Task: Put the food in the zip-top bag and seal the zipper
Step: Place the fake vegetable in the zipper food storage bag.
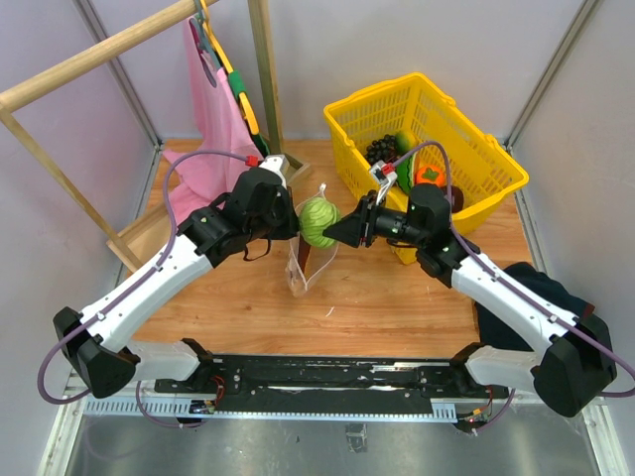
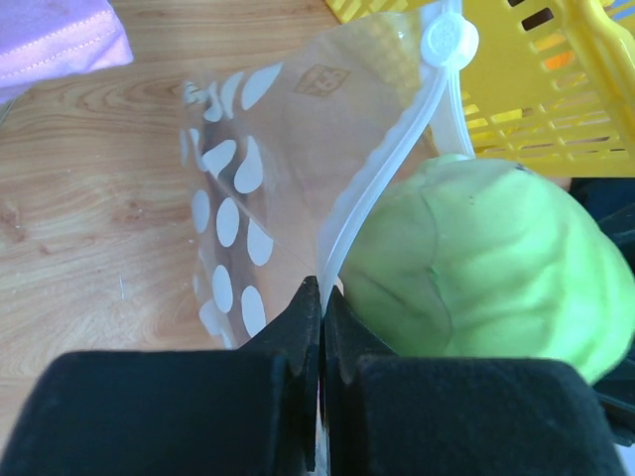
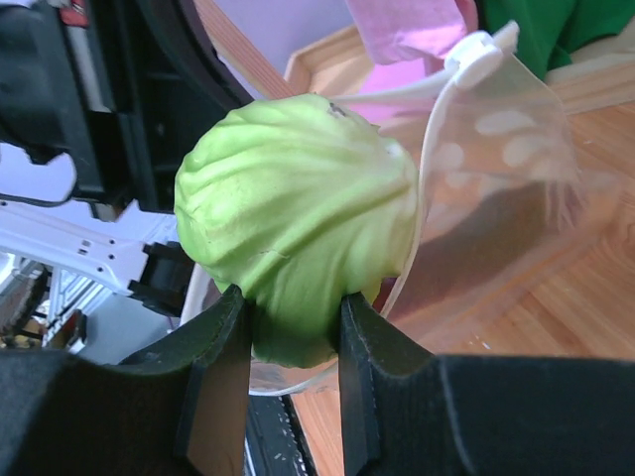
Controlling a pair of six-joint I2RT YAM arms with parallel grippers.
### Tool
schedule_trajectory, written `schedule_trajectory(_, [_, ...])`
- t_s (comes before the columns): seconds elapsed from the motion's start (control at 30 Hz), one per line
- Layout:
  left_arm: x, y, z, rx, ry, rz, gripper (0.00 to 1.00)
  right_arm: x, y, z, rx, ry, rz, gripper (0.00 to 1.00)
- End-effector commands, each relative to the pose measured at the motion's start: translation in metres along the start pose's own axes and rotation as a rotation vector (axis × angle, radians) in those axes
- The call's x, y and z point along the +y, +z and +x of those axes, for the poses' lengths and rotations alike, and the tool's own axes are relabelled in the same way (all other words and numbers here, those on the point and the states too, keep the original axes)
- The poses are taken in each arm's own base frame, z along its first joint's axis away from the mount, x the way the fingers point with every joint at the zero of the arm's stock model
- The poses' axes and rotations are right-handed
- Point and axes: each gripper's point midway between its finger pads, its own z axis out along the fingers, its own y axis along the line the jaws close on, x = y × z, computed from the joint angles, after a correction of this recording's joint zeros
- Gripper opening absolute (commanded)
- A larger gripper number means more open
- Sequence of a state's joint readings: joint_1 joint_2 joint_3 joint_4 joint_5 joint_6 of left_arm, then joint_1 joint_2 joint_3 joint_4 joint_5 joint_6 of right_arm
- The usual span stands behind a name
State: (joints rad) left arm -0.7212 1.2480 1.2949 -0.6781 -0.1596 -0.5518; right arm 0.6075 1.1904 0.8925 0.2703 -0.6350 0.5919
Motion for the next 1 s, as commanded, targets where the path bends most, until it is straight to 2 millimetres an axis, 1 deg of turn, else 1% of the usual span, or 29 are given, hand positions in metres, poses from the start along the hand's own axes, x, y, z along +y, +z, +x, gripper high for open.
schedule_trajectory(0.0, [-0.010,-0.008,-0.015,-0.057,-0.030,0.054,0.00,-0.010,-0.002,0.007,0.024,-0.078,0.057,0.07])
schedule_trajectory(0.2, [-0.010,-0.009,-0.016,-0.054,-0.030,0.053,0.00,-0.033,-0.004,0.021,0.123,-0.101,0.179,0.06])
schedule_trajectory(0.27, [-0.009,-0.009,-0.016,-0.052,-0.029,0.046,0.00,-0.038,-0.004,0.022,0.154,-0.116,0.213,0.06])
schedule_trajectory(0.43, [-0.011,-0.008,-0.015,-0.044,-0.026,0.052,0.00,-0.049,0.000,0.035,0.272,-0.126,0.317,0.06])
schedule_trajectory(0.57, [-0.016,-0.005,-0.013,-0.026,-0.025,0.075,0.00,-0.058,0.003,0.042,0.335,-0.146,0.434,0.06])
schedule_trajectory(0.67, [-0.018,-0.001,-0.009,-0.009,-0.025,0.085,0.00,-0.062,0.004,0.042,0.371,-0.185,0.535,0.07])
schedule_trajectory(0.77, [-0.022,0.002,-0.007,-0.001,-0.033,0.104,0.00,-0.064,0.004,0.042,0.406,-0.231,0.641,0.11])
schedule_trajectory(0.87, [-0.026,0.004,-0.003,0.011,-0.042,0.126,0.00,-0.064,0.010,0.040,0.404,-0.241,0.686,0.15])
schedule_trajectory(0.97, [-0.027,0.006,0.001,0.024,-0.047,0.138,0.00,-0.064,0.014,0.039,0.384,-0.243,0.712,0.26])
